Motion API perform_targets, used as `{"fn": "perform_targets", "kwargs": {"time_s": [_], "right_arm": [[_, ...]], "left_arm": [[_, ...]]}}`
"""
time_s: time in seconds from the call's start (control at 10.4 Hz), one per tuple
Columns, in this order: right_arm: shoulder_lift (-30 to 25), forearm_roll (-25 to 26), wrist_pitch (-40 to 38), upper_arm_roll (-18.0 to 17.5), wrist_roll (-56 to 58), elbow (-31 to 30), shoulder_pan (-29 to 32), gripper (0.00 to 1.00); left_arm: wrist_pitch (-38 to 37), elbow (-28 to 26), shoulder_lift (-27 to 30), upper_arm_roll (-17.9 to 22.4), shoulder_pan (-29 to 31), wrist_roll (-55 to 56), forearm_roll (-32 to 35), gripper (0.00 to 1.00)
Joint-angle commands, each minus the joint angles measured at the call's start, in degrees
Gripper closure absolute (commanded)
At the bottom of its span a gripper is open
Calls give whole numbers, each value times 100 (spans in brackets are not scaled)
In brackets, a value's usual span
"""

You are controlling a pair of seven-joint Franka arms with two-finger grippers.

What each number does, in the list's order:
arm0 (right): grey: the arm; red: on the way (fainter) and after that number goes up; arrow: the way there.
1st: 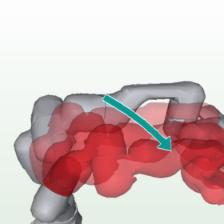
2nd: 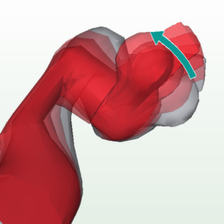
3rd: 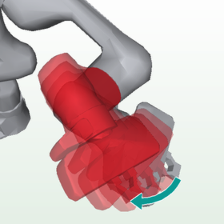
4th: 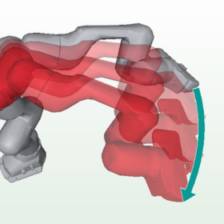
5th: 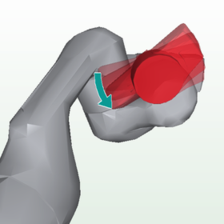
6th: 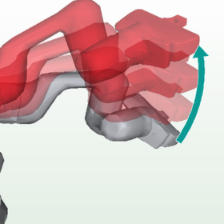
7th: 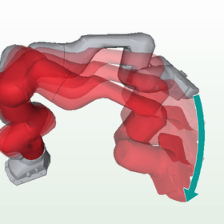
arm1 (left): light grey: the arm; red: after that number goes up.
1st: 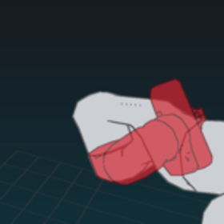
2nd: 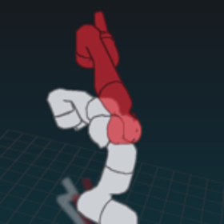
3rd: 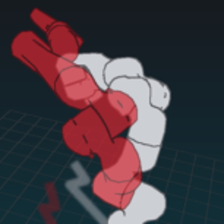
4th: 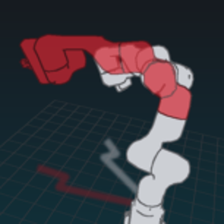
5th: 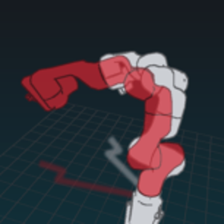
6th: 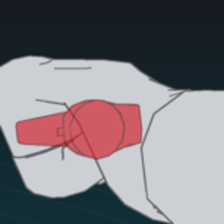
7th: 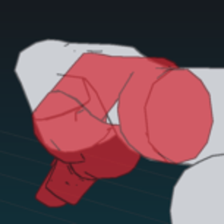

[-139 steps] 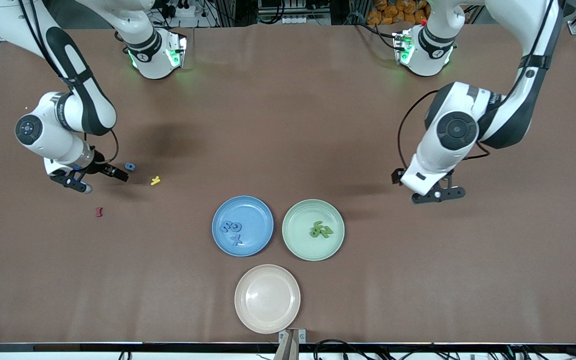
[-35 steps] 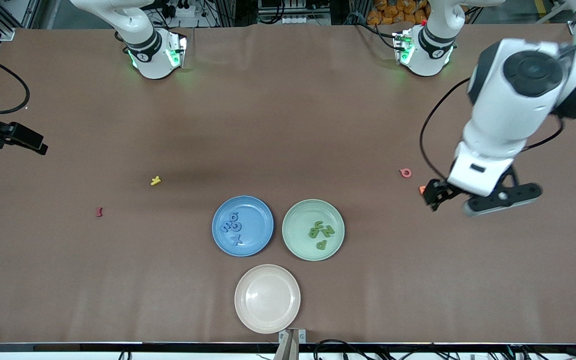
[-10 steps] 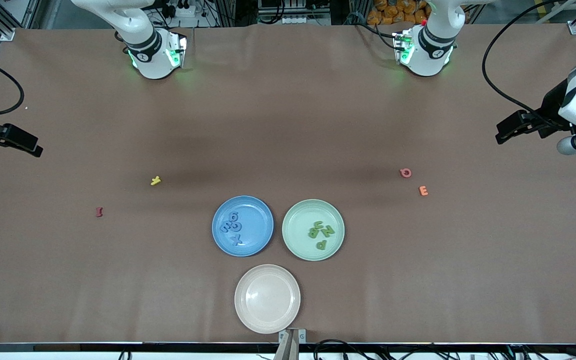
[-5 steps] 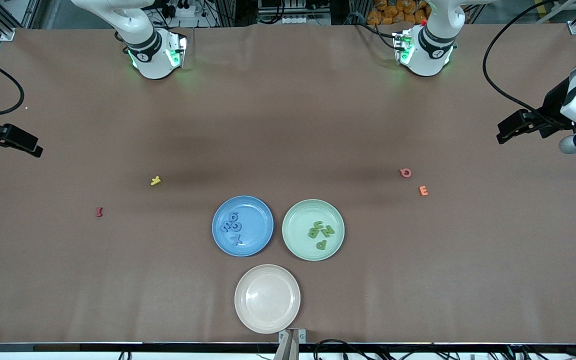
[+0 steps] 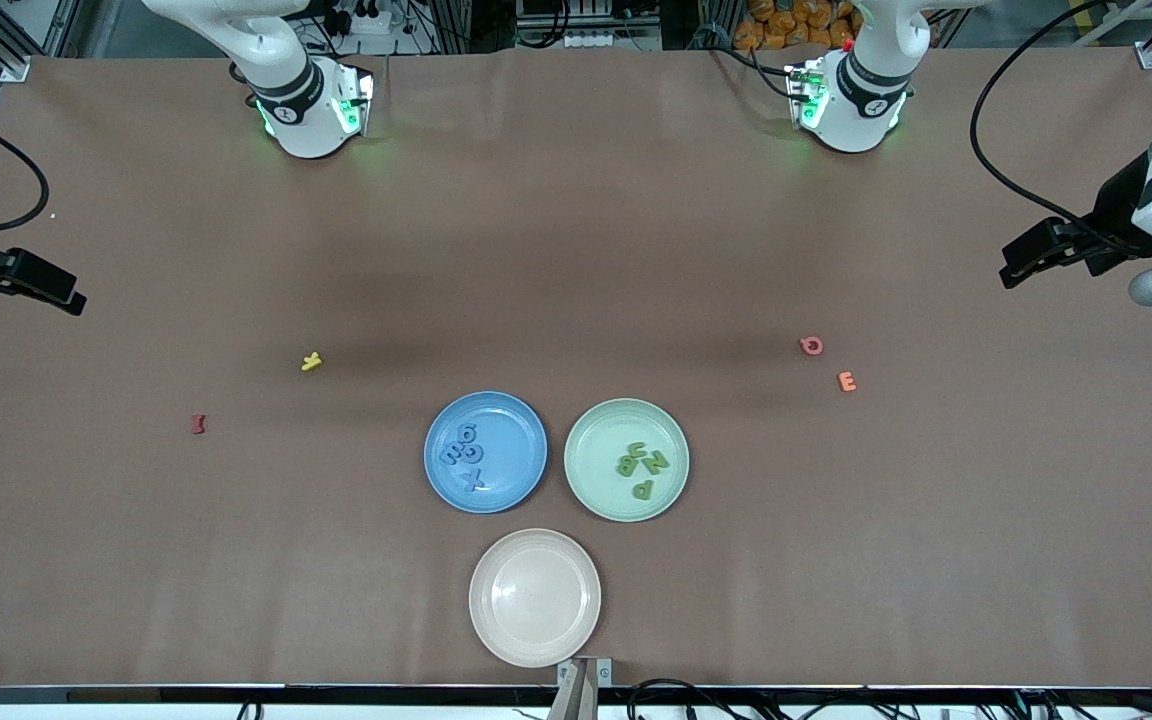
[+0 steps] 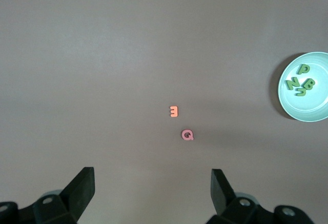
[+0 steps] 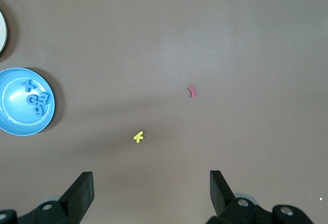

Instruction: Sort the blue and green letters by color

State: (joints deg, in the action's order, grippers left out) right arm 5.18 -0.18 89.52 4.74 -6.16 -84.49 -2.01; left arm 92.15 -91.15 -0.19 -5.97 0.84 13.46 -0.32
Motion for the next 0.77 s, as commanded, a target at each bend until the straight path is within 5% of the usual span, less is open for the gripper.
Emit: {"fn": "perform_targets", "kwargs": {"time_s": [0.0, 0.67], "right_arm": [[27, -88, 57, -78, 62, 20, 104, 0], [36, -88, 75, -78, 62, 20, 104, 0]], "left_arm": [[-5, 36, 19, 8, 22, -142, 23, 0], [4, 45, 1, -36, -66, -238, 129, 0]]}}
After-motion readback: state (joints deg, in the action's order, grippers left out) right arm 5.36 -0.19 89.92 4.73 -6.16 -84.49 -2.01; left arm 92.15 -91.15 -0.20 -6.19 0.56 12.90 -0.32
